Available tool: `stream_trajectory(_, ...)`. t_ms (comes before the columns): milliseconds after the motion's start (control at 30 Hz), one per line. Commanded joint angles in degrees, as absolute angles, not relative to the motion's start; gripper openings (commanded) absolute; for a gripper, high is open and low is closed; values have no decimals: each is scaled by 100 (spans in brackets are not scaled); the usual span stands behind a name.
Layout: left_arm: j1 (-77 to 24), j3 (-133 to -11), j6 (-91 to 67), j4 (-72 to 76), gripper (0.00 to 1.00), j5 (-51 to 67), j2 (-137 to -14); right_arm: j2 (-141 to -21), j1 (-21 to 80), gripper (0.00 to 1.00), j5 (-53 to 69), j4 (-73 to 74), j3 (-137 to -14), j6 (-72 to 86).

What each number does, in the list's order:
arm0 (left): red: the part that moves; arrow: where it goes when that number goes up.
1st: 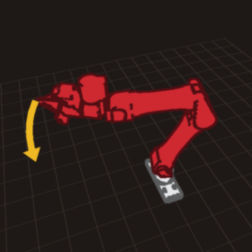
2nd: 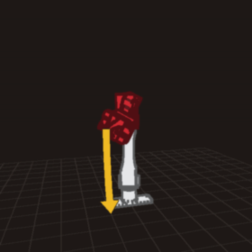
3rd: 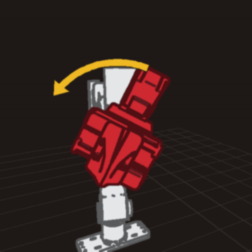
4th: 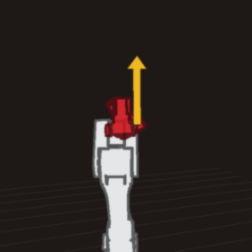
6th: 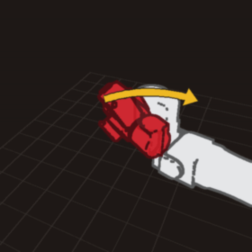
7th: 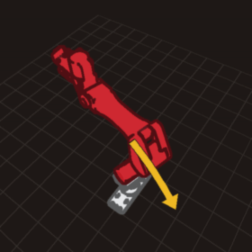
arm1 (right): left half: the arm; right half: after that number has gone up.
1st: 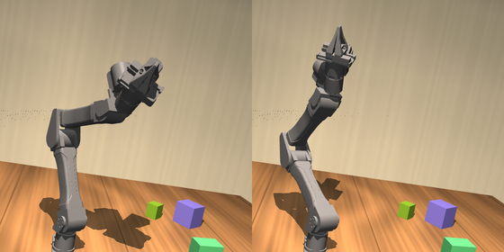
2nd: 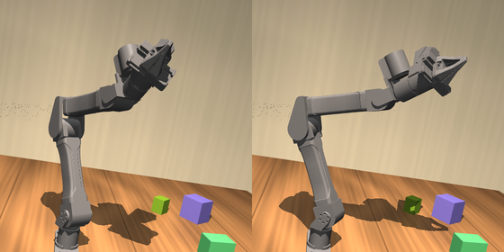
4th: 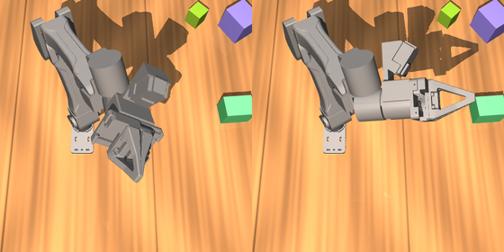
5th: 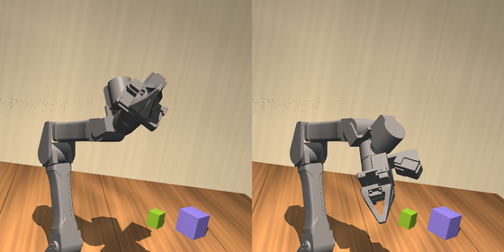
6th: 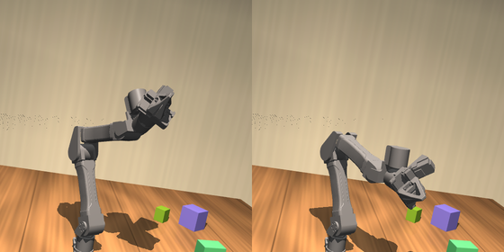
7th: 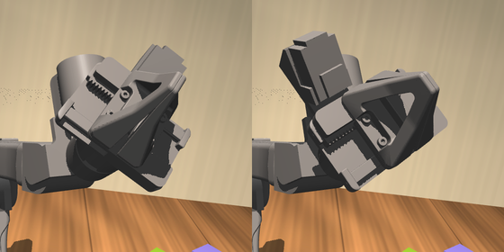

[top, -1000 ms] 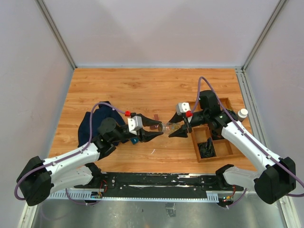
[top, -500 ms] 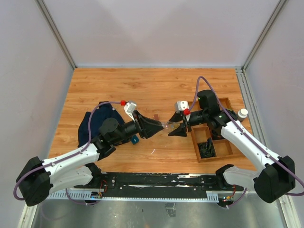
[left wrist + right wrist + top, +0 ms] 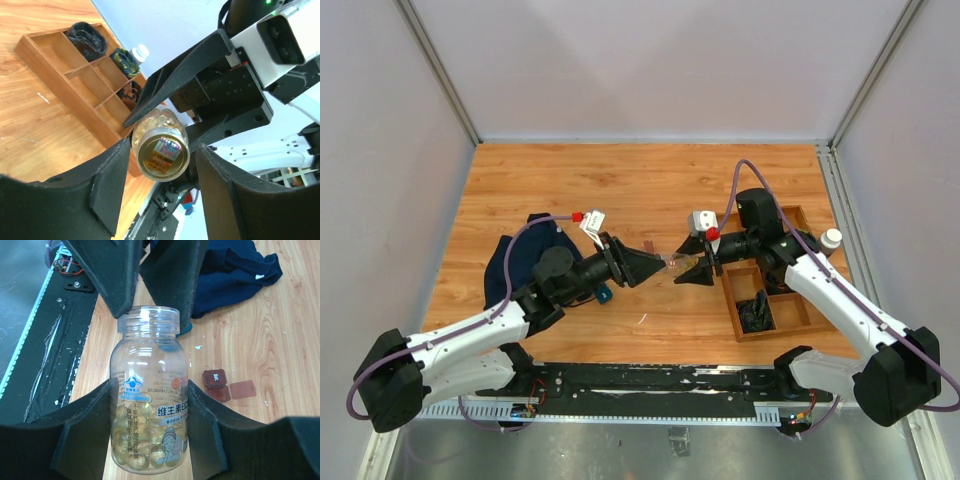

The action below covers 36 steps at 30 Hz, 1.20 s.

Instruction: Sort the pills into containers

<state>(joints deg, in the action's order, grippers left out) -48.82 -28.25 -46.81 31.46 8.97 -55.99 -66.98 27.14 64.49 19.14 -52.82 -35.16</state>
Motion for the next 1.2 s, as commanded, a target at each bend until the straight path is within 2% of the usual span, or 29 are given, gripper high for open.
stream_trajectory(0, -4928, -2970, -4600, 2985, 70, 762, -5508, -6673, 2568, 1, 6315, 1658, -5371, -3604)
stream_trajectory(100, -4924, -3011, -4244, 2743, 88, 601, -5436, -6665, 2550, 1, 6358, 1653, -5362, -3604)
stream_trajectory(233, -4922, -2958, -3562, 2602, 97, 576, -5245, -6659, 2532, 1, 6398, 1654, -5353, -3624)
stream_trajectory(667, -4921, -2233, -77, 3667, 99, 2128, -4484, -6629, 2509, 1, 6577, 1669, -5335, -3659)
stream_trajectory(900, -4884, -2431, 1102, 3860, 97, 2417, -5136, -6619, 2488, 1, 6639, 1722, -5335, -3718)
stream_trajectory(1167, -4671, -2997, 895, 3804, 70, 2948, -5946, -6610, 2479, 1, 6662, 1756, -5340, -3759)
